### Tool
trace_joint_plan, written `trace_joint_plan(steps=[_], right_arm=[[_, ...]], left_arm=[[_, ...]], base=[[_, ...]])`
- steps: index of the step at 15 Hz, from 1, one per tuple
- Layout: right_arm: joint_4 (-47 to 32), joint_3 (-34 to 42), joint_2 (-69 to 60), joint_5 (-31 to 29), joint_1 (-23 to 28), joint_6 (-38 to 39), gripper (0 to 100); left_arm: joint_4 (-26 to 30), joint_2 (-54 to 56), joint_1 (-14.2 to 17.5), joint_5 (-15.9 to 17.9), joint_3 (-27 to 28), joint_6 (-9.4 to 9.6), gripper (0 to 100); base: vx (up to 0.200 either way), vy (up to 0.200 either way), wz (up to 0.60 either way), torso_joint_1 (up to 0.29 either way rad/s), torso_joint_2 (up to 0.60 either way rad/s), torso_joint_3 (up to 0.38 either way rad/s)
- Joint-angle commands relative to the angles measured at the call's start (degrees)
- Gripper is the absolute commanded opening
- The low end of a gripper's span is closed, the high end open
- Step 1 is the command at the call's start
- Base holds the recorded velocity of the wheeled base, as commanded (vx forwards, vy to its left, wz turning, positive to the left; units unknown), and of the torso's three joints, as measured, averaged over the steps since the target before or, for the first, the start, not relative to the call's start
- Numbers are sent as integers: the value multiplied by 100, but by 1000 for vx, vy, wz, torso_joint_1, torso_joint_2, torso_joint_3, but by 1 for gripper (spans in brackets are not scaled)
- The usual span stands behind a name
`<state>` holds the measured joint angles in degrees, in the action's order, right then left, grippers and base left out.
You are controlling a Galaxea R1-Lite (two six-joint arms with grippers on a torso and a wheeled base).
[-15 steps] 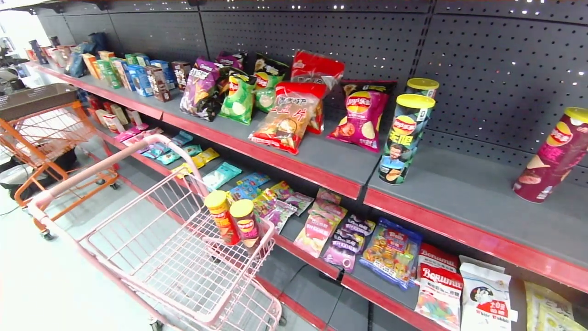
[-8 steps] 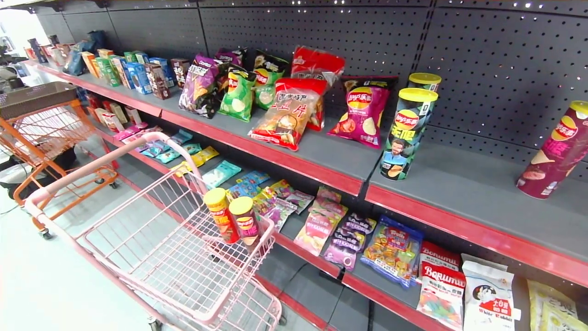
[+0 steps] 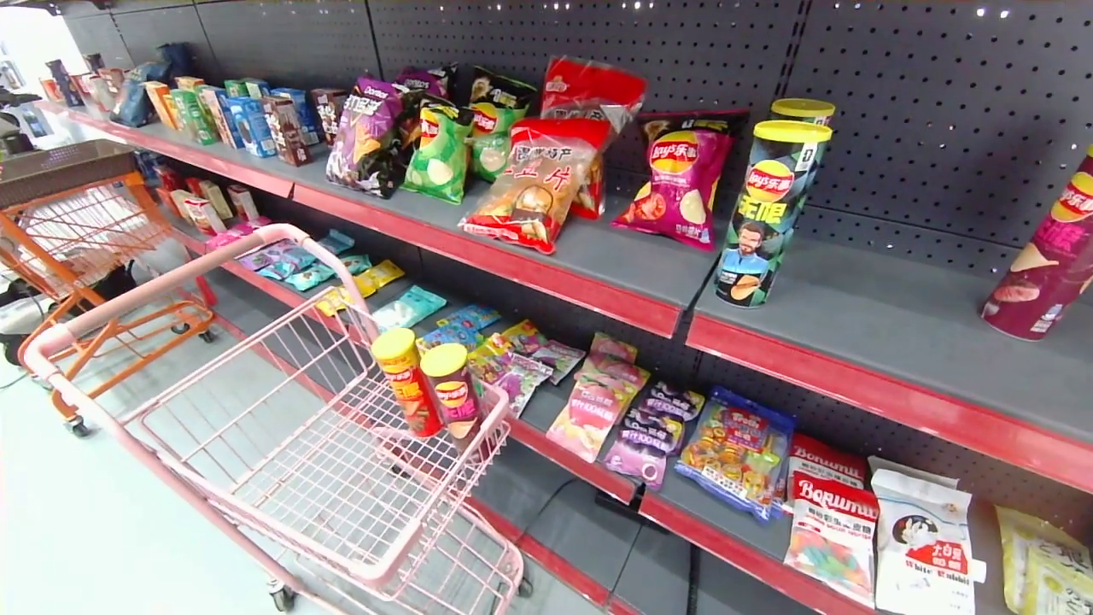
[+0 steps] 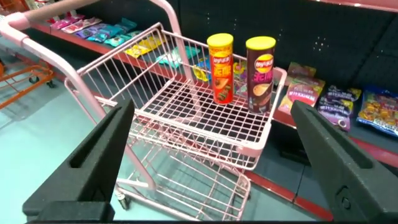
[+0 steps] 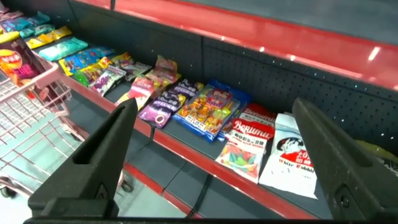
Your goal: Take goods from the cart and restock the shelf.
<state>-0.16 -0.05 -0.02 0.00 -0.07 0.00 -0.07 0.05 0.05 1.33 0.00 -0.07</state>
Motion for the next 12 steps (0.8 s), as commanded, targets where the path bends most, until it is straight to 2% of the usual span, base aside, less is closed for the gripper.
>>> trace_joint_plan(steps=[1, 12], right_arm=[[-2, -4, 2, 0, -1, 0, 100], [-2, 5, 2, 0, -1, 0, 100]], left_arm=[[-1, -5, 4, -1, 0, -1, 100], [7, -5, 4, 8, 0, 7, 100]], base=[[0, 0, 0, -178, 486, 295], [0, 0, 0, -175, 532, 355]])
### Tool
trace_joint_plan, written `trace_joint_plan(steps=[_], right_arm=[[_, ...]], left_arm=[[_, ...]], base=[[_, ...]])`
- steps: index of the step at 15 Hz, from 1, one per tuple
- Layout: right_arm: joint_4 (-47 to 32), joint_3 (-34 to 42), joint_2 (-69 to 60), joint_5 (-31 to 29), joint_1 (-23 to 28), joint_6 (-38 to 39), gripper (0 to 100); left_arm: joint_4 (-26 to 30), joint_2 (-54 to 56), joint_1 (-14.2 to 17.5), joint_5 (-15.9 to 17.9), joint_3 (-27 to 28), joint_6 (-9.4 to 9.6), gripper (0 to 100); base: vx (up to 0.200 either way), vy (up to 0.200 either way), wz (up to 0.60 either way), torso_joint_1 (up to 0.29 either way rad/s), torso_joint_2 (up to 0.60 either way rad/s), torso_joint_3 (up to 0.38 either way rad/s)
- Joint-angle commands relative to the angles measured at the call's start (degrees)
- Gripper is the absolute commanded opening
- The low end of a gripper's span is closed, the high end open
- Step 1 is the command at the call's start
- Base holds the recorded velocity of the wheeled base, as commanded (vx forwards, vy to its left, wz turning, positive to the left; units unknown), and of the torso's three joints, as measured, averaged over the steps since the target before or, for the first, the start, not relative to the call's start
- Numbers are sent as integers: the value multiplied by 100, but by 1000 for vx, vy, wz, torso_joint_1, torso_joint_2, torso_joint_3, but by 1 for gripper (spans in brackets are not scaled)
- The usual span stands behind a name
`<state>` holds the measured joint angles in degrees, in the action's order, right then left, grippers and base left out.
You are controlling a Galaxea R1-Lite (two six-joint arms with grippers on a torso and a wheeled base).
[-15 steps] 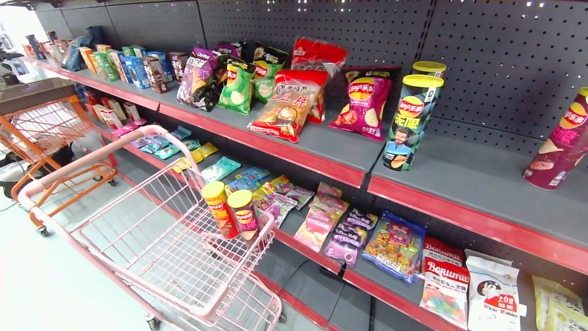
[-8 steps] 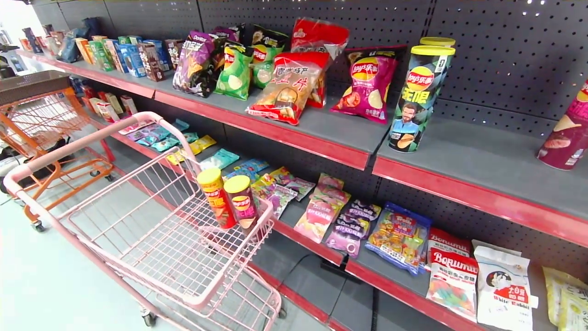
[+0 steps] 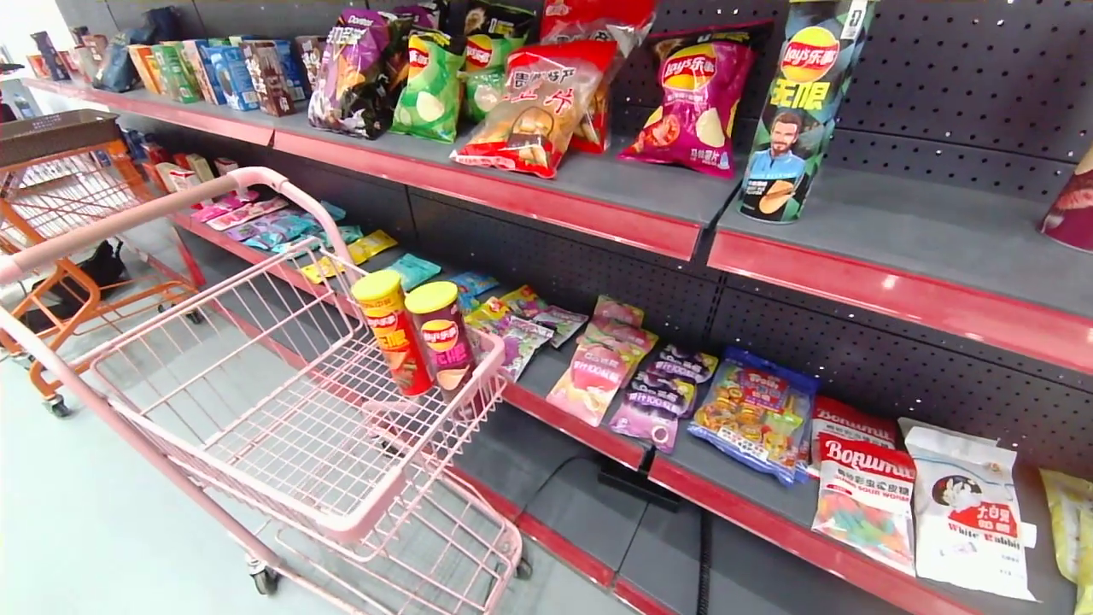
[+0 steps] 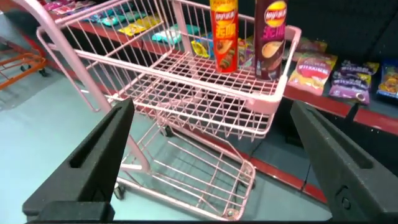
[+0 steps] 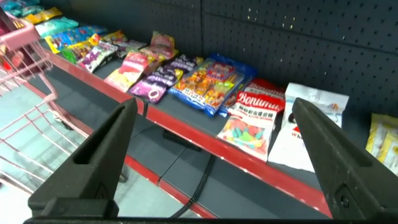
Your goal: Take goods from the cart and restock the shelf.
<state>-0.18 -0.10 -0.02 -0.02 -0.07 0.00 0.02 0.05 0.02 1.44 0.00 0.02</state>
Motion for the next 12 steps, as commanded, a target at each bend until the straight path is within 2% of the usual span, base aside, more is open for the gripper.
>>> trace_joint_plan(steps=[1, 2, 3, 4, 5, 6, 7, 8, 9, 11, 12], right_arm=[[1, 10, 2, 2, -1, 0, 100], [1, 10, 2, -6, -1, 0, 100], [1, 10, 2, 2, -1, 0, 100], [1, 10, 2, 2, -1, 0, 100], [1, 1, 2, -6, -1, 0, 100], [1, 10, 2, -6, -1, 0, 100], [1, 1, 2, 2, -1, 0, 100], [1, 1, 2, 2, -1, 0, 100], [1, 1, 2, -6, -1, 0, 100], [1, 1, 2, -6, -1, 0, 100], [1, 1, 2, 2, -1, 0, 100]], left_arm=[[-11, -5, 6, 14, 0, 15, 100], [-20, -5, 6, 85, 9, 77, 100], [-20, -75, -20, 260, 255, 112, 100], [-2, -910, -143, 366, 1187, -90, 100], [-11, -1974, -178, 357, 2215, -556, 100], [-11, -3380, -178, 375, 3621, -1101, 100], [-134, -4048, -169, 348, 3700, -960, 100], [-591, -4522, -178, 340, 3437, -820, 100], [-1347, -5103, -178, 348, 3111, -820, 100], [-2797, -6122, -196, 463, 2812, -811, 100], [-3000, -6623, -213, 630, 2812, -785, 100]], base=[[0, 0, 0, -124, 510, 373], [0, 0, 0, -71, 286, 212], [0, 0, 0, -36, 163, 124], [0, 0, 0, -22, 115, 71], [0, 0, 0, -17, 56, 51], [0, 0, 0, 0, 0, 0], [0, 0, 0, 0, 0, 0], [0, 0, 0, 0, 0, 0], [0, 0, 0, 0, 0, 0], [0, 0, 0, 0, 0, 0], [0, 0, 0, 0, 0, 0]])
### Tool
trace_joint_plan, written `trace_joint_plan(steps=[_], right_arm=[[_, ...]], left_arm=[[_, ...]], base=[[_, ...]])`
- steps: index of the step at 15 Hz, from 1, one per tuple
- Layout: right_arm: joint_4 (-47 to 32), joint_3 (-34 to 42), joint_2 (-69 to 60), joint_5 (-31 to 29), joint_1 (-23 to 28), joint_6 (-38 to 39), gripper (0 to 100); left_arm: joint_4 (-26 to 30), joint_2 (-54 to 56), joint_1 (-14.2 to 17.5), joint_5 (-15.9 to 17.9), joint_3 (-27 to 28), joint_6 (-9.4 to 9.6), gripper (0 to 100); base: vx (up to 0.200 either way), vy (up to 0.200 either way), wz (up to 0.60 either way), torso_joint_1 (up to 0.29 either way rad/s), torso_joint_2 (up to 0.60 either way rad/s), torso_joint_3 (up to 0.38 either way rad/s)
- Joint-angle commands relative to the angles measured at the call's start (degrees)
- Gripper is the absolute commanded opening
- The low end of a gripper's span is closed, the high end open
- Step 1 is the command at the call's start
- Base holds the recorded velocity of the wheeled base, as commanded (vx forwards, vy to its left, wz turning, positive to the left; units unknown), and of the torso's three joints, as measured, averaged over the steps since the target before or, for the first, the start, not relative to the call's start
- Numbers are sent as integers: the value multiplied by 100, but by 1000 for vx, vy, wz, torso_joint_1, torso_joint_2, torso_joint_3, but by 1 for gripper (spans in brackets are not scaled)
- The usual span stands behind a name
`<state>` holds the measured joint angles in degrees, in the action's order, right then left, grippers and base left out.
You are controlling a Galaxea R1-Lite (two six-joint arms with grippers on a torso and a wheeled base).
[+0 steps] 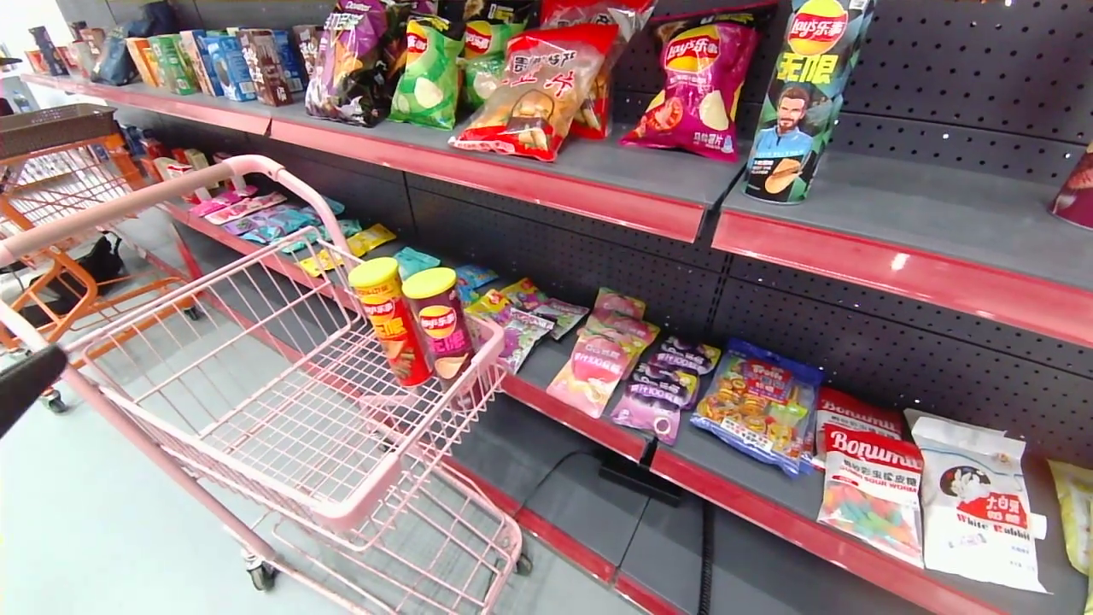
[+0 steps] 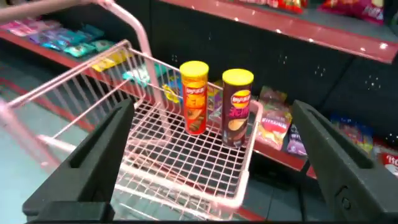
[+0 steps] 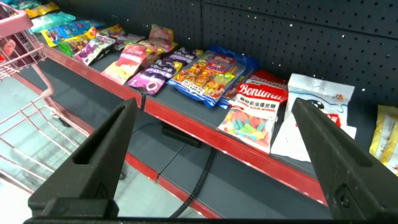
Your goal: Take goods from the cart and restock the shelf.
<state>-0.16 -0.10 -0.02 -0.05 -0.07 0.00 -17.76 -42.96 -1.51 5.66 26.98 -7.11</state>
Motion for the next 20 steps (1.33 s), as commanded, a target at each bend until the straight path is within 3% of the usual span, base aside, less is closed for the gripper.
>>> trace_joint_plan(steps=[1, 3, 6, 13, 20], right_arm=[[-2, 1, 2, 5, -1, 0, 100], [-2, 1, 2, -4, -1, 0, 100], [-2, 1, 2, 5, -1, 0, 100], [-2, 1, 2, 5, -1, -18, 100], [-2, 1, 2, 5, -1, -44, 100]], left_arm=[[-1282, -2621, -60, 357, 132, -72, 100], [-1590, -3421, -244, 507, 167, -45, 100], [-2706, -4599, -561, 480, 343, -45, 100], [-2838, -6374, -921, 515, 1547, -28, 100], [-3541, -7341, -991, 595, 1925, -1, 100]], base=[[0, 0, 0, 0, 0, 0], [0, 0, 0, 0, 0, 0], [0, 0, 0, 0, 0, 0], [0, 0, 0, 0, 0, 0], [0, 0, 0, 0, 0, 0]])
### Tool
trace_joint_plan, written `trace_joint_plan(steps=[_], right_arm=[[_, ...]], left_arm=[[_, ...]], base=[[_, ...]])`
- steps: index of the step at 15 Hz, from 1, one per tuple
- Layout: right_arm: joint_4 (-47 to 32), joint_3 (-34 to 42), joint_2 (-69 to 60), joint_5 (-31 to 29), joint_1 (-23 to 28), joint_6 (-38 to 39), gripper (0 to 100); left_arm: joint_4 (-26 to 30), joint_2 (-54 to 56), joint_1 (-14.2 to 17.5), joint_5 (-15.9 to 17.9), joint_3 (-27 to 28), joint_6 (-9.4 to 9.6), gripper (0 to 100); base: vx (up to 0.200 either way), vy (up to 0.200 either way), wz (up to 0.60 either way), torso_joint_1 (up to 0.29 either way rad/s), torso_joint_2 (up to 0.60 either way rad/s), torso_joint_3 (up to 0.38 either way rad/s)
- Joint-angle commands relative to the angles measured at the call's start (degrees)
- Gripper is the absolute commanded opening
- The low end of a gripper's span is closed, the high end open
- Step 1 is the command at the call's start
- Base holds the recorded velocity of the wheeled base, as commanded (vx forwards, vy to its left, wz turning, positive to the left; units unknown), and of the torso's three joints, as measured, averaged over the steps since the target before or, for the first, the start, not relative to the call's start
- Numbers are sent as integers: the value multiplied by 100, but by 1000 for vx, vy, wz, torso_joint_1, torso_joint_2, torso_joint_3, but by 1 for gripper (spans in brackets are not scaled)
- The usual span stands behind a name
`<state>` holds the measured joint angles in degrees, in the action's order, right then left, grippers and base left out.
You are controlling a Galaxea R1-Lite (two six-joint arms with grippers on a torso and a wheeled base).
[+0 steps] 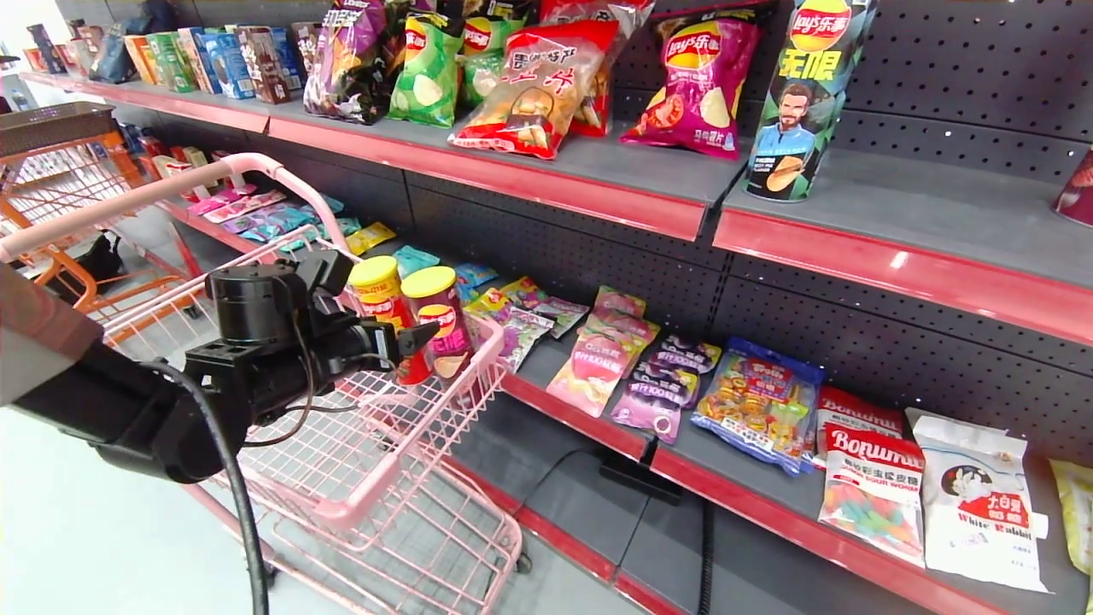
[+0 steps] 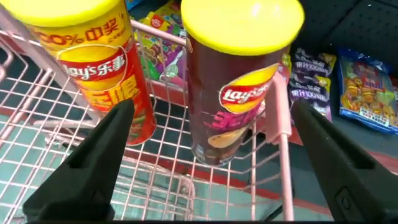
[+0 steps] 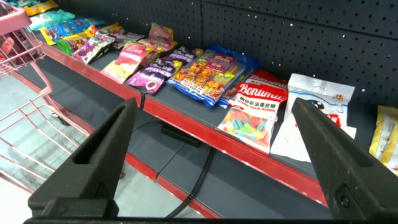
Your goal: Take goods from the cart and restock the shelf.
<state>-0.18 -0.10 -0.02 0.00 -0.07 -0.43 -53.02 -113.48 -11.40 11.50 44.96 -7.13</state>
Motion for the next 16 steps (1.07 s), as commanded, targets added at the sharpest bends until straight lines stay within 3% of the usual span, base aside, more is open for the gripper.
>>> trace_joint_plan(steps=[1, 8, 14, 15, 16], right_arm=[[1, 1, 2, 9, -1, -1, 100], [1, 1, 2, 18, -1, -36, 100], [1, 1, 2, 18, -1, -28, 100], [1, 1, 2, 18, -1, -28, 100], [1, 1, 2, 18, -1, -28, 100]], left_arm=[[-16, -368, -3, 11, 233, 1, 100], [-16, -869, -346, 11, 813, 1, 100], [-60, -1176, -354, 2, 1103, 124, 100], [-95, -1220, -354, 2, 1120, 133, 0], [-156, -1343, -354, -7, 1199, 159, 0]], base=[[0, 0, 0, 0, 0, 0], [0, 0, 0, 0, 0, 0], [0, 0, 0, 0, 0, 0], [0, 0, 0, 0, 0, 0], [0, 0, 0, 0, 0, 0]])
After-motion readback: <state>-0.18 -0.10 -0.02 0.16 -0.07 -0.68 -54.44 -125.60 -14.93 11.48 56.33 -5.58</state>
